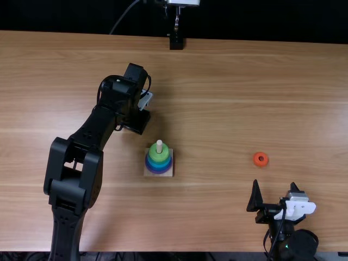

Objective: Build the Hanoi tower: stack the rings onto the peg from bottom to top in this color order: purple, dark blue, light blue, dark green, light green, yellow, orange.

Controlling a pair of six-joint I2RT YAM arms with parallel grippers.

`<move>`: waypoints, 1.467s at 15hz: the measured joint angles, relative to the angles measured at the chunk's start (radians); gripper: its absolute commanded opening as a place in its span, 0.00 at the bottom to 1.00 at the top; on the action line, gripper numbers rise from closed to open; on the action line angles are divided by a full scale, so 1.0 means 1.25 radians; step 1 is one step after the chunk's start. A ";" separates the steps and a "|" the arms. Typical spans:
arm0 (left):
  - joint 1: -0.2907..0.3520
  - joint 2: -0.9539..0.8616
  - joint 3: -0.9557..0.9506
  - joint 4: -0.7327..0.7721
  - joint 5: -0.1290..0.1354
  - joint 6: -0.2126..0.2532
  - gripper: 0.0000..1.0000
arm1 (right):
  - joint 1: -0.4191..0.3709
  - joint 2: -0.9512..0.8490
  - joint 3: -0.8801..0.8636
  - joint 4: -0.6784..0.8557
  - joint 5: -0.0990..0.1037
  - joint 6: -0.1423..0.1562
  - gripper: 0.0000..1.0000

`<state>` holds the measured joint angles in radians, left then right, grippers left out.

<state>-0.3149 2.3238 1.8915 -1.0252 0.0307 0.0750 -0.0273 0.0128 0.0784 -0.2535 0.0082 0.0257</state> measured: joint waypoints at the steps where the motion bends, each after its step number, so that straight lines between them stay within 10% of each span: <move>1: 0.000 0.000 0.000 0.000 0.000 0.000 0.16 | 0.000 0.000 0.000 0.001 0.000 0.000 1.00; 18: 0.000 -0.203 0.110 -0.353 0.020 -0.002 0.05 | 0.000 0.000 0.000 0.000 0.000 0.000 1.00; 22: 0.000 -0.265 0.117 -0.366 0.021 -0.051 0.04 | 0.000 0.000 0.000 0.001 0.000 0.000 1.00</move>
<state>-0.3153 1.9926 2.0373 -1.4830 0.0574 0.0116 -0.0273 0.0128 0.0784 -0.2527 0.0086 0.0261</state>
